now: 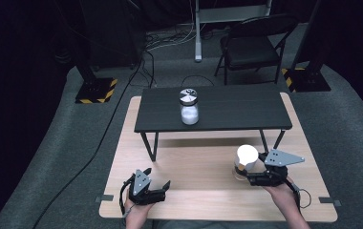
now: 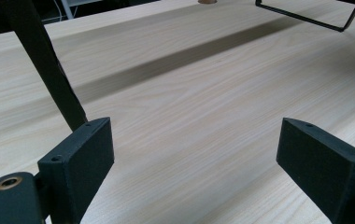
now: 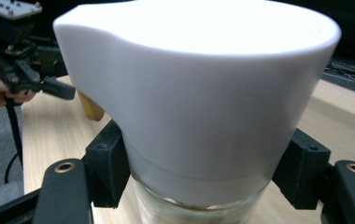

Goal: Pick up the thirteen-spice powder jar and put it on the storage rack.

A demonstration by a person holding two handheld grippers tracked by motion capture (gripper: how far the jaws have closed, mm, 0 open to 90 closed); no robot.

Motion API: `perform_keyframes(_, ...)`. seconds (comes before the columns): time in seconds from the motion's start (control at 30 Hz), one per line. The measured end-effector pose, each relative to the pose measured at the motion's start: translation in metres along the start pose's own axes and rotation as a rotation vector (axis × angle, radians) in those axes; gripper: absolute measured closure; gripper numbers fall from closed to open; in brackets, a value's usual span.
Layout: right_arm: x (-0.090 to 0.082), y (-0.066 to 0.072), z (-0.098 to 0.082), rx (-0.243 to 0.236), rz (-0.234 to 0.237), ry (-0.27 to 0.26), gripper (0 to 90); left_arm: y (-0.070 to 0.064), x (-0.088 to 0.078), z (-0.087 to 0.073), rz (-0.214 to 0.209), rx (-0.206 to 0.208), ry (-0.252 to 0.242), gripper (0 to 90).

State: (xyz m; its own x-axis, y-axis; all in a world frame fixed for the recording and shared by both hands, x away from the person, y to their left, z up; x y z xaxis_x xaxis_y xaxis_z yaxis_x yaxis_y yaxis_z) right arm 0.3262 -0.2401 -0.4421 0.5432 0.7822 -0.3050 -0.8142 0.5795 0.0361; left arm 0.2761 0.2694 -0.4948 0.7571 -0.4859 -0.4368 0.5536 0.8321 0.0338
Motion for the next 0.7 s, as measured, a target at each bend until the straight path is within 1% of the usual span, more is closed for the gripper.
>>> perform_keyframes(0.03,0.000,-0.002,0.004,0.000,-0.002,0.001,29.1,0.000,0.000,0.000,0.000,0.000,0.000,10.5)
perform_keyframes(0.07,0.000,-0.002,0.004,0.000,-0.002,0.001,29.1,0.000,0.000,0.000,0.000,-0.001,0.000,10.5)
perform_keyframes(0.13,0.000,-0.004,0.013,-0.002,-0.009,0.003,29.1,0.000,0.000,0.000,0.000,0.001,0.000,10.5)
perform_keyframes(0.2,-0.001,-0.005,0.016,-0.003,-0.009,0.001,29.1,0.000,0.000,0.000,-0.002,0.001,0.001,10.5)
perform_keyframes(0.37,0.000,-0.010,0.031,-0.003,-0.008,0.005,29.1,-0.001,0.000,0.000,-0.004,-0.001,0.004,10.5)
perform_keyframes(0.47,0.000,-0.012,0.038,0.004,-0.006,0.008,29.1,-0.001,0.000,0.000,-0.004,-0.001,0.005,10.5)
perform_keyframes(0.53,0.001,-0.013,0.045,0.006,-0.014,0.010,29.1,-0.001,0.001,0.000,-0.005,0.000,0.006,10.5)
perform_keyframes(0.7,0.000,-0.017,0.058,0.023,-0.016,0.000,29.1,-0.001,0.001,0.000,-0.006,-0.001,0.006,10.5)
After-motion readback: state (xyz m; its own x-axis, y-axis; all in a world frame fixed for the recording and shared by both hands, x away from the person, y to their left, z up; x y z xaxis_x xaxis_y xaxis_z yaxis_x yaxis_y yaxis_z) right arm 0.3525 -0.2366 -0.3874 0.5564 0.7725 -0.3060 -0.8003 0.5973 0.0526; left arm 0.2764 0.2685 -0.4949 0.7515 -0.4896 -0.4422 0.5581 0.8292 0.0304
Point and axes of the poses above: each handheld gripper's, and its own axes: x roughly forward along the jaws, z roughly out of its top, y roughly to its left, the point moved 8 cm from there along x, roughly forward along the jaws
